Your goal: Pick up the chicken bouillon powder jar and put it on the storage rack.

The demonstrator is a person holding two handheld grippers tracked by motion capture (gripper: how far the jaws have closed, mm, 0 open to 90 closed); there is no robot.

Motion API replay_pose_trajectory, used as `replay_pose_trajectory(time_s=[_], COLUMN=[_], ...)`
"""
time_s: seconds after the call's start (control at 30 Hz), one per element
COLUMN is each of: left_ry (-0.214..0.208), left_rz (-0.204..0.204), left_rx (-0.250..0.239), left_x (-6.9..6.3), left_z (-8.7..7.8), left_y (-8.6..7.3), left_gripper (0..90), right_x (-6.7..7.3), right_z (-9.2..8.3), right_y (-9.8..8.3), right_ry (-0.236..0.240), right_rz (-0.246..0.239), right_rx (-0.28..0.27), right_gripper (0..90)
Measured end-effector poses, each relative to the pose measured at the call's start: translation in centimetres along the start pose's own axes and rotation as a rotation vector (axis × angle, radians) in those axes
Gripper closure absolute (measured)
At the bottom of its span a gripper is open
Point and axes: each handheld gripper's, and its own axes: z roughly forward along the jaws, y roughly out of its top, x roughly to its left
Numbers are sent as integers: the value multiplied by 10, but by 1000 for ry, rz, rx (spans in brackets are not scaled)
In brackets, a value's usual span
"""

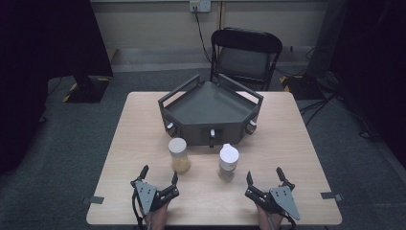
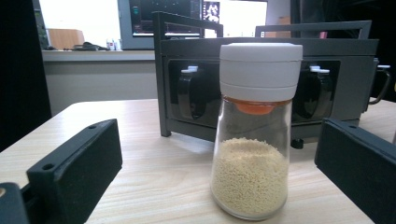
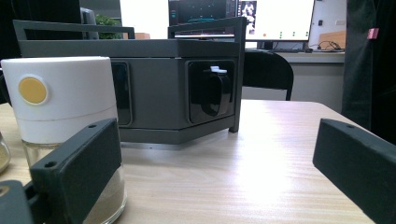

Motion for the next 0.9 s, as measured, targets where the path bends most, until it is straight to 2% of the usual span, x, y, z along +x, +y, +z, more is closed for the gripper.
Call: replay_pose_trajectory(time_s=[0.3, 0.4, 0.9], left_ry=[0, -15, -9], left_rz=[0, 0, -1], left_rx=[0, -1, 0], left_x=[0, 2, 1], left_z=[0, 0, 0], left_y=[0, 0, 0], left_gripper=[1, 0, 1], right_x=[0, -1, -1], right_z=[0, 0, 0], right_y=[0, 0, 0], right_ry=[2, 3, 4], right_rz=[0, 0, 0], right_rx=[0, 0, 0], right_gripper=[0, 0, 1])
